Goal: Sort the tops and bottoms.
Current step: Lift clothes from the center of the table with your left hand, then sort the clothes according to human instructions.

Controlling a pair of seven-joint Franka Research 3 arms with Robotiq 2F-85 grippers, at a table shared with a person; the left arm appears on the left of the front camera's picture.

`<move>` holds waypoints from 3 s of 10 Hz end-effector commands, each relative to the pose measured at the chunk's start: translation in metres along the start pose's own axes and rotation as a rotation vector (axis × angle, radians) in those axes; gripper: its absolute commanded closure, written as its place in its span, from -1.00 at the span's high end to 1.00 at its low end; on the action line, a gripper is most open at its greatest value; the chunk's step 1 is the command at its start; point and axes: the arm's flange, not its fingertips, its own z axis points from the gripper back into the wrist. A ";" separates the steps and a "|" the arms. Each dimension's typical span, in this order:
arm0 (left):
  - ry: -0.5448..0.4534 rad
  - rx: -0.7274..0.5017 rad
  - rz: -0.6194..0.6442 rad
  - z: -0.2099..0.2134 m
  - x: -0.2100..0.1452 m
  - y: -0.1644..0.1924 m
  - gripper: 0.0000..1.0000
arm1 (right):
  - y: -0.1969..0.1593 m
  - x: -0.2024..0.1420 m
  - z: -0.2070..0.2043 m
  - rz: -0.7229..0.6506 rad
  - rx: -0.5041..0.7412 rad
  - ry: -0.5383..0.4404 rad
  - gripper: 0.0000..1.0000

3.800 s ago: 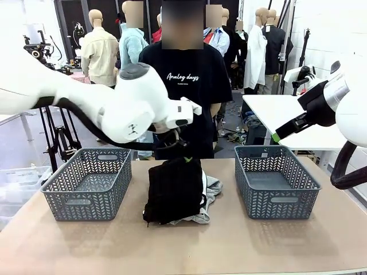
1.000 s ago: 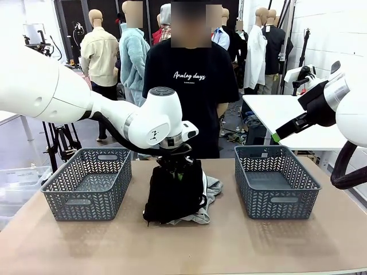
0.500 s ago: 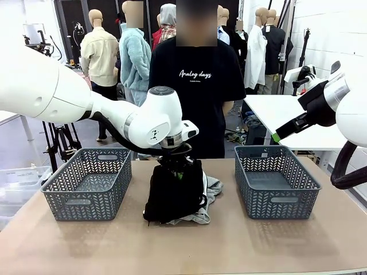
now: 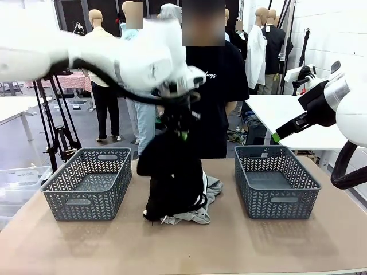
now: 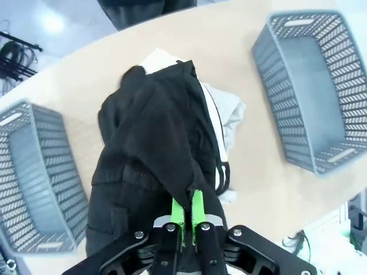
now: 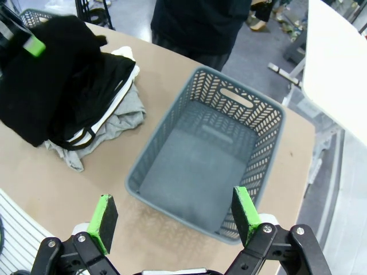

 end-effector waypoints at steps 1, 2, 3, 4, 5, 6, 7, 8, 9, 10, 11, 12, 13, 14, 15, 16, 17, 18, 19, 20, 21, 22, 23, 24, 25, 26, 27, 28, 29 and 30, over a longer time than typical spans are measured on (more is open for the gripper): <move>0.004 -0.013 0.018 0.024 0.014 -0.008 -1.00 | 0.000 0.000 0.000 0.002 0.007 0.001 1.00; -0.055 -0.024 -0.006 0.053 0.017 -0.014 -1.00 | 0.000 0.000 0.000 0.002 0.007 0.001 1.00; -0.098 -0.020 -0.021 0.078 0.016 -0.019 -1.00 | 0.000 0.000 0.000 0.002 0.007 0.001 1.00; -0.145 0.007 -0.027 0.096 0.013 -0.024 -1.00 | 0.000 0.000 0.000 0.002 0.007 0.001 1.00; -0.164 0.037 -0.008 0.106 0.009 -0.023 -1.00 | 0.000 0.000 0.000 0.002 0.007 0.001 1.00; -0.168 0.056 0.015 0.111 0.005 -0.019 -1.00 | 0.000 0.000 0.000 0.002 0.007 0.001 1.00; -0.169 0.066 0.015 0.116 0.000 -0.020 -1.00 | 0.000 0.000 0.000 0.002 0.007 0.001 1.00; -0.184 0.071 0.019 0.121 -0.003 -0.021 -1.00 | 0.000 0.000 0.000 0.002 0.007 0.001 1.00; -0.196 0.065 0.018 0.124 -0.007 -0.022 -1.00 | 0.000 0.000 0.000 0.002 0.007 0.001 1.00; -0.167 0.043 -0.013 0.119 0.007 -0.020 -1.00 | 0.000 0.000 0.000 0.002 0.007 0.001 1.00; -0.167 0.043 -0.013 0.119 0.007 -0.020 -1.00 | 0.000 0.000 0.000 0.002 0.007 0.001 1.00; -0.167 0.043 -0.013 0.119 0.007 -0.020 -1.00 | 0.000 0.000 0.000 0.002 0.007 0.001 1.00; -0.167 0.043 -0.013 0.119 0.007 -0.020 -1.00 | 0.000 0.000 0.000 0.002 0.007 0.001 1.00; -0.167 0.043 -0.013 0.119 0.007 -0.020 -1.00 | 0.000 0.000 0.000 0.002 0.007 0.001 1.00; -0.167 0.043 -0.013 0.119 0.007 -0.020 -1.00 | 0.000 0.000 0.000 0.002 0.007 0.001 1.00; -0.167 0.043 -0.013 0.119 0.007 -0.020 -1.00 | 0.000 0.000 0.000 0.002 0.007 0.001 1.00; -0.167 0.043 -0.013 0.119 0.007 -0.020 -1.00 | 0.000 0.000 0.000 0.002 0.007 0.001 1.00; -0.167 0.043 -0.013 0.119 0.007 -0.020 -1.00 | 0.000 0.000 0.000 0.002 0.007 0.001 1.00; -0.167 0.043 -0.013 0.119 0.007 -0.020 -1.00 | 0.000 0.000 0.000 0.002 0.007 0.001 1.00; -0.167 0.043 -0.013 0.119 0.007 -0.020 -1.00 | 0.000 0.000 0.000 0.002 0.007 0.001 1.00; -0.167 0.043 -0.013 0.119 0.007 -0.020 -1.00 | 0.000 0.000 0.000 0.002 0.007 0.001 1.00; -0.167 0.043 -0.013 0.119 0.007 -0.020 -1.00 | 0.000 0.000 0.000 0.002 0.007 0.001 1.00; -0.167 0.043 -0.013 0.119 0.007 -0.020 -1.00 | 0.000 0.000 0.000 0.002 0.007 0.001 1.00; -0.167 0.043 -0.013 0.119 0.007 -0.020 -1.00 | 0.000 0.000 0.000 0.002 0.007 0.001 1.00; -0.167 0.043 -0.013 0.119 0.007 -0.020 -1.00 | 0.000 0.000 0.000 0.002 0.007 0.001 1.00; -0.167 0.043 -0.013 0.119 0.007 -0.020 -1.00 | 0.000 0.000 0.000 0.002 0.007 0.001 1.00; -0.167 0.043 -0.013 0.119 0.007 -0.020 -1.00 | 0.000 0.000 0.000 0.002 0.007 0.001 1.00; -0.167 0.043 -0.013 0.119 0.007 -0.020 -1.00 | 0.000 0.000 0.000 0.002 0.007 0.001 1.00; -0.167 0.043 -0.013 0.119 0.007 -0.020 -1.00 | 0.000 0.000 0.000 0.002 0.007 0.001 1.00; -0.167 0.043 -0.013 0.119 0.007 -0.020 -1.00 | 0.000 0.000 0.000 0.002 0.007 0.001 1.00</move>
